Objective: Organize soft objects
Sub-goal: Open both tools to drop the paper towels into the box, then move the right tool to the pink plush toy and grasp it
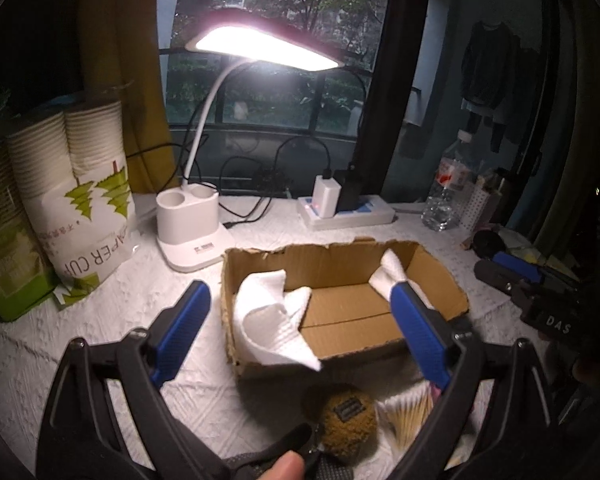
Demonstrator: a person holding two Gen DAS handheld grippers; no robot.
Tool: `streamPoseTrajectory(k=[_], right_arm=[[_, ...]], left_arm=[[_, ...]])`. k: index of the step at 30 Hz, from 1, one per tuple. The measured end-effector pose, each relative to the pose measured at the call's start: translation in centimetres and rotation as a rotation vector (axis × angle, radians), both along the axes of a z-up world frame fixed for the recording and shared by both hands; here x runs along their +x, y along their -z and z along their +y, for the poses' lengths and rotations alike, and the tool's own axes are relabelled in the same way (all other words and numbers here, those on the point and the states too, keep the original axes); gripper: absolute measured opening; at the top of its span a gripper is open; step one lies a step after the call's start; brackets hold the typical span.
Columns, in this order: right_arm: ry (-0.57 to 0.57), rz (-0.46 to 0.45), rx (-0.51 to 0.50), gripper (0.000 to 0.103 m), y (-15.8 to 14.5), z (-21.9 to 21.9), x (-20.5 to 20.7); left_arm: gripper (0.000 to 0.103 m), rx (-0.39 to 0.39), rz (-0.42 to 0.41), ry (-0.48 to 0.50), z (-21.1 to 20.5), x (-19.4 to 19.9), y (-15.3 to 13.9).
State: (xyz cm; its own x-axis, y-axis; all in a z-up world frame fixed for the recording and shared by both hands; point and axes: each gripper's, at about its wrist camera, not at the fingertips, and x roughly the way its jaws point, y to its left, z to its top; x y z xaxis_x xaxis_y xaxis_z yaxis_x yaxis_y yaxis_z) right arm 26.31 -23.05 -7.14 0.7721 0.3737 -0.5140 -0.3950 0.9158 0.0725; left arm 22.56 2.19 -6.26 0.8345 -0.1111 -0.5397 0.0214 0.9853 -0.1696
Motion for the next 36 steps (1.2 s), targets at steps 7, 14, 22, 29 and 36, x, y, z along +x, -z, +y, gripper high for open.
streamPoseTrajectory(k=[7,14,22,29,36], right_arm=[[0.008,-0.007,-0.009,0.059,-0.8,-0.1,-1.9],[0.023,0.0,-0.017,0.059,-0.8,-0.3,-4.3],[0.021,0.041,-0.034,0.059,0.7,0.0,-6.1],[0.009,0.095,-0.044,0.059,3.0,0.1,-6.7],[-0.017,0.158,-0.046,0.059,5.6,0.0,-6.5]], left_arm=[[0.093,0.005,-0.021,0.016,0.5,-2.3,-0.6],[0.093,-0.009,-0.018,0.021,0.5,-4.5,0.0],[0.093,-0.041,0.007,0.037,0.0,-6.1,1.4],[0.093,-0.066,0.054,0.044,-0.9,-6.6,3.0],[0.093,-0.055,0.101,0.063,-2.8,-6.7,4.5]])
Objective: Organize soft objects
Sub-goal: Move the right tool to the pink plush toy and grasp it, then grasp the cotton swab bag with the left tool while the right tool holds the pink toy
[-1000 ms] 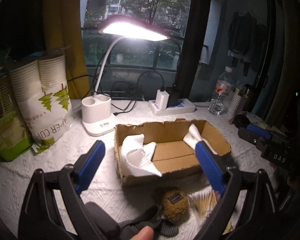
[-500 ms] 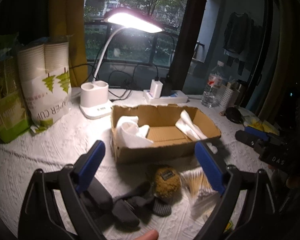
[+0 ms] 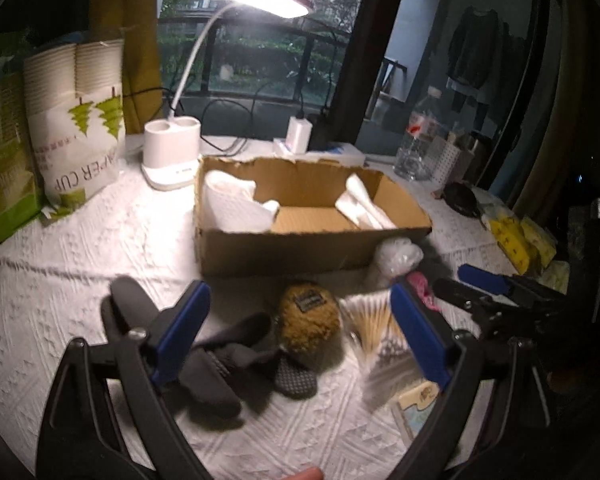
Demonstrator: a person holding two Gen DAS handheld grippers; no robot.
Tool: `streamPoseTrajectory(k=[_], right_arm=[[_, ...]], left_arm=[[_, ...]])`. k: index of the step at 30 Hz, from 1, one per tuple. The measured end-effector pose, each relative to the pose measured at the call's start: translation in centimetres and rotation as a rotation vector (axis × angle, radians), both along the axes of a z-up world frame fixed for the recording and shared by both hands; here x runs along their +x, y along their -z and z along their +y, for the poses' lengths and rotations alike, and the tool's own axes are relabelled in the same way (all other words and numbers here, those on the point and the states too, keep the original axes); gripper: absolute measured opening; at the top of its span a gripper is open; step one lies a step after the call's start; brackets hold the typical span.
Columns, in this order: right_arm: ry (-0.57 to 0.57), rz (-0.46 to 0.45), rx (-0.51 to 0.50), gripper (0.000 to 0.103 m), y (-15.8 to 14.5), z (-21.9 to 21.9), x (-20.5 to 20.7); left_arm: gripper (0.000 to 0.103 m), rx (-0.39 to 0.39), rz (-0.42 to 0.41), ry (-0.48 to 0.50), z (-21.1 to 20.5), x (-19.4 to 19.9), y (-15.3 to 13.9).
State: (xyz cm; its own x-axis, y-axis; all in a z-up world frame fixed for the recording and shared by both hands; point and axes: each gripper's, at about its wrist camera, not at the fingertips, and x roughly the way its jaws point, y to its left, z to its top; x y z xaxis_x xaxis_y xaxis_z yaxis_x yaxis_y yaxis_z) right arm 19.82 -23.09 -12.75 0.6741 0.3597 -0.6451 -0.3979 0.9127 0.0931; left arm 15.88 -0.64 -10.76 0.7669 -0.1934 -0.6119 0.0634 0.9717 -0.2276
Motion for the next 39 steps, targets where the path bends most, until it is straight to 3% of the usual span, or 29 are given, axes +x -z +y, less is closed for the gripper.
streamPoseTrajectory(k=[10,16,19,39], right_arm=[[-0.031,0.114,0.0,0.058,3.0,-0.1,1.3],[-0.058,0.146,0.019,0.036,3.8,-0.8,1.5],[-0.074,0.138,0.035,0.032,3.6,-1.2,1.2],[-0.022,0.102,0.132,0.031,3.0,-6.7,1.5]], left_arm=[[0.093,0.039,0.087,0.03,-3.3,0.5,1.7],[0.092,0.059,0.125,0.061,-5.3,1.0,2.5],[0.093,0.073,0.142,0.081,-6.3,1.4,2.8],[0.092,0.174,0.275,0.167,-12.2,4.4,5.5]])
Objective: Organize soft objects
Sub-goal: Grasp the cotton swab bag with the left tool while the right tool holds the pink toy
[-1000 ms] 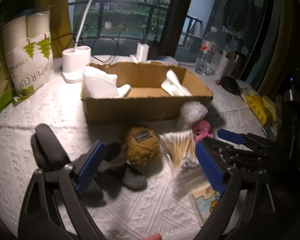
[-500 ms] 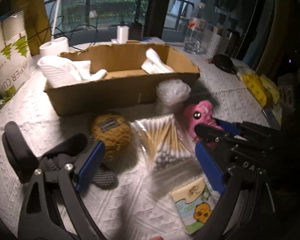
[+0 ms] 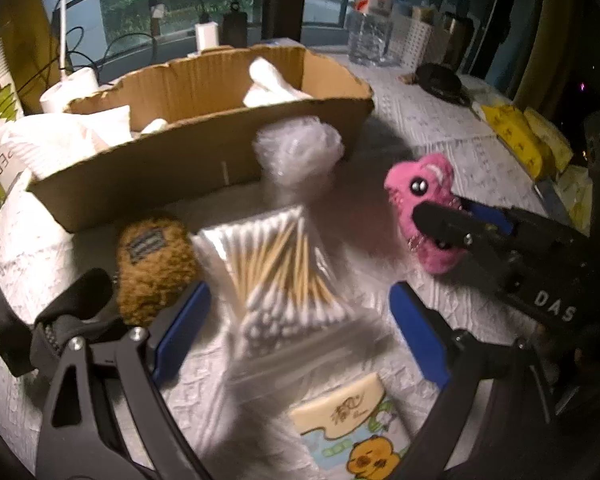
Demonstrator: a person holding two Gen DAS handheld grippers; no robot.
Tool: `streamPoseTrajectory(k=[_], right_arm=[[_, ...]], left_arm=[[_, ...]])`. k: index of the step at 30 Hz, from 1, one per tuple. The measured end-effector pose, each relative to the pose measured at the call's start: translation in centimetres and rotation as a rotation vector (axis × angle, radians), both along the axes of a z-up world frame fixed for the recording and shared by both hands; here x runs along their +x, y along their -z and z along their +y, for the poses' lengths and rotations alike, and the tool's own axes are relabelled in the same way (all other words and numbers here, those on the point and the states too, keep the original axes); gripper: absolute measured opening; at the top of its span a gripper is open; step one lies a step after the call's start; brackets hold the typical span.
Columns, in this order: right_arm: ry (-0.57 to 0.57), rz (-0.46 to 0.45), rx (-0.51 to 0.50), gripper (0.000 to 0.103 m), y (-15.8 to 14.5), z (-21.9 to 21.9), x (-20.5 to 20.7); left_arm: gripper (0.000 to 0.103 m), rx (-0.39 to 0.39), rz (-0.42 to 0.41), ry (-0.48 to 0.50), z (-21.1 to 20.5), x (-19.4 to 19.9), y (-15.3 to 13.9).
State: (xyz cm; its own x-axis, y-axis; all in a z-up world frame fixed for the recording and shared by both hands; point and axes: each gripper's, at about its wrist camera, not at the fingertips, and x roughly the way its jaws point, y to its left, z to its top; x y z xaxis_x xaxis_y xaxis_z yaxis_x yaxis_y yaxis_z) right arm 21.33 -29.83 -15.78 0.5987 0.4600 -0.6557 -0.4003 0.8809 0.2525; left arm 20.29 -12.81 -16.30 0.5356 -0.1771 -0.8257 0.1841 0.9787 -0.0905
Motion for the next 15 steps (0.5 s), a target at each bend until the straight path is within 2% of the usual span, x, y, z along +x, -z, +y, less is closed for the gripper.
streamPoseTrajectory(k=[6,15], right_arm=[[-0.008,-0.003,0.018,0.031,0.1,-0.4,0.1],[-0.014,-0.004,0.03,0.031,0.2,-0.4,0.1]], left_arm=[[0.091,0.035,0.039,0.016,-1.2,0.5,1.2],[0.064,0.058,0.024,0.014,-1.5,0.5,1.3]])
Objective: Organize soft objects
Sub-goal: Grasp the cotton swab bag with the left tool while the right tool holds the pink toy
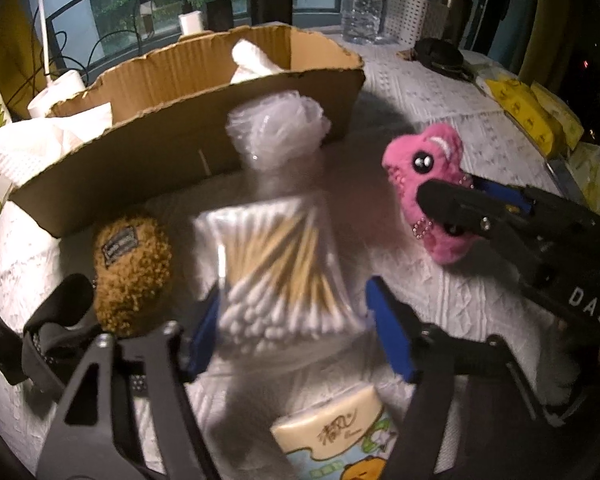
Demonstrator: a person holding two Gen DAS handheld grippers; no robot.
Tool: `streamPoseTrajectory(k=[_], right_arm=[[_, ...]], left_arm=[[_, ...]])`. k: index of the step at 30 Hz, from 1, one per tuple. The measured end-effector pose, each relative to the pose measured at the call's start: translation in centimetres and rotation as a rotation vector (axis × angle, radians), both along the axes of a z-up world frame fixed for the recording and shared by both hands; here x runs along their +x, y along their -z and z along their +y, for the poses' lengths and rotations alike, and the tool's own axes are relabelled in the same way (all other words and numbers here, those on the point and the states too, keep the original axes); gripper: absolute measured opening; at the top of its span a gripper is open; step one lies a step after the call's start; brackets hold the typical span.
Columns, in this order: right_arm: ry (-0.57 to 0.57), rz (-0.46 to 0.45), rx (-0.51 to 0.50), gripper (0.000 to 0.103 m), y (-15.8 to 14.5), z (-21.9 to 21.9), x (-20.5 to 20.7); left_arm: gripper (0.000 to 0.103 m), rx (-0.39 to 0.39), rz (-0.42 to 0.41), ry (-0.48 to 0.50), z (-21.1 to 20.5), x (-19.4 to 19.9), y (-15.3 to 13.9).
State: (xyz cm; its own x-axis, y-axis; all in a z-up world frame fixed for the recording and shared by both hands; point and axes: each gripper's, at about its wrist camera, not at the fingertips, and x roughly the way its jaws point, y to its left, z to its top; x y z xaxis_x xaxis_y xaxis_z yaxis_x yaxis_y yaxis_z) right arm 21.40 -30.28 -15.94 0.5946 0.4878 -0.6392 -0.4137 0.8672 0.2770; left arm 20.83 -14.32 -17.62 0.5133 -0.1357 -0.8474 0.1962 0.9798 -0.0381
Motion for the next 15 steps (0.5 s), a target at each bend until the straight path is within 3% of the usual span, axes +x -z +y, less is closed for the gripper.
streamPoseTrajectory(k=[6,15], right_arm=[[0.0,-0.001,-0.002,0.031,0.0,0.0,0.0],[0.008,-0.006,-0.012,0.031,-0.1,0.1,-0.1]], left_arm=[[0.056,-0.026,-0.013,0.009,0.4,-0.4,-0.5],[0.055,-0.053,-0.076,0.004,1.2,-1.2,-2.6]])
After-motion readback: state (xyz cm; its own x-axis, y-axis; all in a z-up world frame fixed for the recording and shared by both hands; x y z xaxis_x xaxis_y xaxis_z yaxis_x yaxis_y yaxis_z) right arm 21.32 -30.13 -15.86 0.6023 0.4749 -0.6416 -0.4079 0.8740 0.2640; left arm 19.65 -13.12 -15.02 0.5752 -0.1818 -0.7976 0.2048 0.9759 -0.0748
